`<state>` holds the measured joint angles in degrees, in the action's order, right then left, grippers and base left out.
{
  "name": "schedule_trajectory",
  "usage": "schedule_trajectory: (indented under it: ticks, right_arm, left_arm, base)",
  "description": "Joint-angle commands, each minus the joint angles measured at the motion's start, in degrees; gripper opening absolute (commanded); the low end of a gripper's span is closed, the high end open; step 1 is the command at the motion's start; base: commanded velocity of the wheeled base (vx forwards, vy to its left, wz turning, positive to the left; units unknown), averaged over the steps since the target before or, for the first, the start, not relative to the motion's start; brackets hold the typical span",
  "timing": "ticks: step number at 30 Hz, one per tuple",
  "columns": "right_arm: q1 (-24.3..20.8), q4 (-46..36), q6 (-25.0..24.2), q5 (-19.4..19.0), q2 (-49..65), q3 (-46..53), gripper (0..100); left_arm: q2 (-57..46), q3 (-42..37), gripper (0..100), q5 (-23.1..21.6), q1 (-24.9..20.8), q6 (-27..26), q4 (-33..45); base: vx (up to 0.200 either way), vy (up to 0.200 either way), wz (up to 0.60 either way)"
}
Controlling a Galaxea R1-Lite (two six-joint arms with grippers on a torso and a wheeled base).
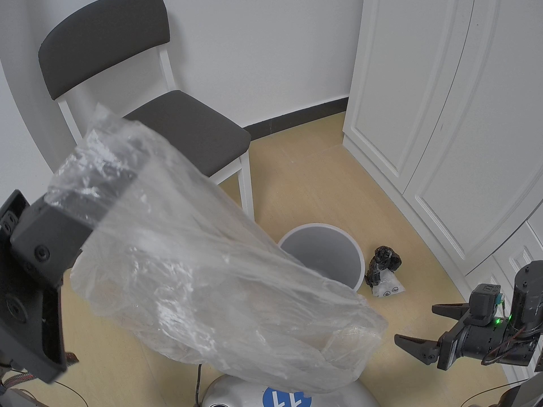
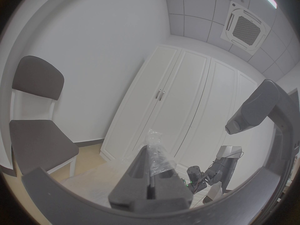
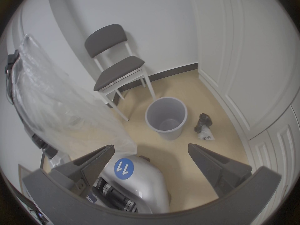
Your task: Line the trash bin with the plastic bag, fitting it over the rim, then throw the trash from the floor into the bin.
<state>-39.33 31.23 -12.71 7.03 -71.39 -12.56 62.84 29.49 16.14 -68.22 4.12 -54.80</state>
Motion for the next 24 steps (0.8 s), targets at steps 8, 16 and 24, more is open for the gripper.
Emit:
schedule_trajectory:
  ticks: [8, 16, 24]
  right_arm:
    - [-2.51, 9.11, 0.23, -2.46, -1.30, -0.45, 100]
    - [-6.90, 13.15, 0.06, -2.38, -8.77, -0.45, 100]
    - [-7.78, 14.21, -1.79, -1.76, -11.76, -0.80, 100]
  left_arm:
    - [0.18, 0.13, 0, 0.03, 0.02, 0.01, -0.05]
    - [0.70, -0.13, 0, 0.03, -0.16, -0.08, -0.31]
    - [-0.09, -0.22, 0, 0.03, -0.69, -0.17, -0.22]
  base:
    - [0.000, 0.000, 0.00]
    - [0.000, 0.000, 0.00]
    - [0.000, 0.000, 0.00]
